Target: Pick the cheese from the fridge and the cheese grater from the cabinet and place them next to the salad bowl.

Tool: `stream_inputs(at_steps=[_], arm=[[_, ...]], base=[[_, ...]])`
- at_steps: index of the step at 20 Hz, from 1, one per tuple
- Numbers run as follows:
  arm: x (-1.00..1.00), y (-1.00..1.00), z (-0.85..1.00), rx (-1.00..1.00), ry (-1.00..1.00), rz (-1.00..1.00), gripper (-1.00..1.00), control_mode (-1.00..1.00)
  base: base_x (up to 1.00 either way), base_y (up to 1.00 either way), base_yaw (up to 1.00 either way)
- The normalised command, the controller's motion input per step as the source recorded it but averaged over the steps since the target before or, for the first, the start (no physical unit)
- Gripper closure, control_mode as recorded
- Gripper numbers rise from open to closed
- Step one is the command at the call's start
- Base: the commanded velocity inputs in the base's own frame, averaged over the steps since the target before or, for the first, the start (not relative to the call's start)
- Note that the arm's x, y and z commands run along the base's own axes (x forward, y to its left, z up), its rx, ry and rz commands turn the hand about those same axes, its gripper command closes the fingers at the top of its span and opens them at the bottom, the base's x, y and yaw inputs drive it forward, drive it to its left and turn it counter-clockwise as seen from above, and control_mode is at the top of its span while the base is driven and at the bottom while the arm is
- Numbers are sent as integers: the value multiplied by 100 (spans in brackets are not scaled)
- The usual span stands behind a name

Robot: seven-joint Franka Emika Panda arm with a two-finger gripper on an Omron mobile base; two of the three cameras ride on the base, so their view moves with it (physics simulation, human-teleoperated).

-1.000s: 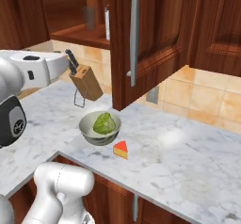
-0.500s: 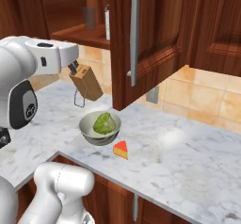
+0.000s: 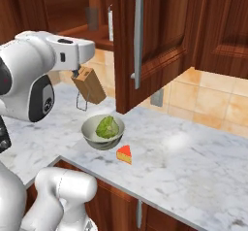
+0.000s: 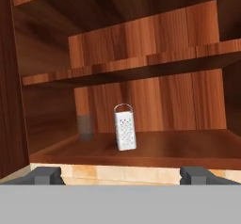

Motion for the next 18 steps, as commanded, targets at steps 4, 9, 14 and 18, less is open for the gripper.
stream_inputs(at_steps=[4,9,14,18], arm=[[46,-17,0,0,0,0,-100,-100],[26,13,0,0,-7,0,-100,-100],[32,0,0,0,-4,0,-100,-100],[34,0,0,0,-5,0,-100,-100]], base=[[0,0,0],[0,0,0],[0,0,0],[0,0,0]])
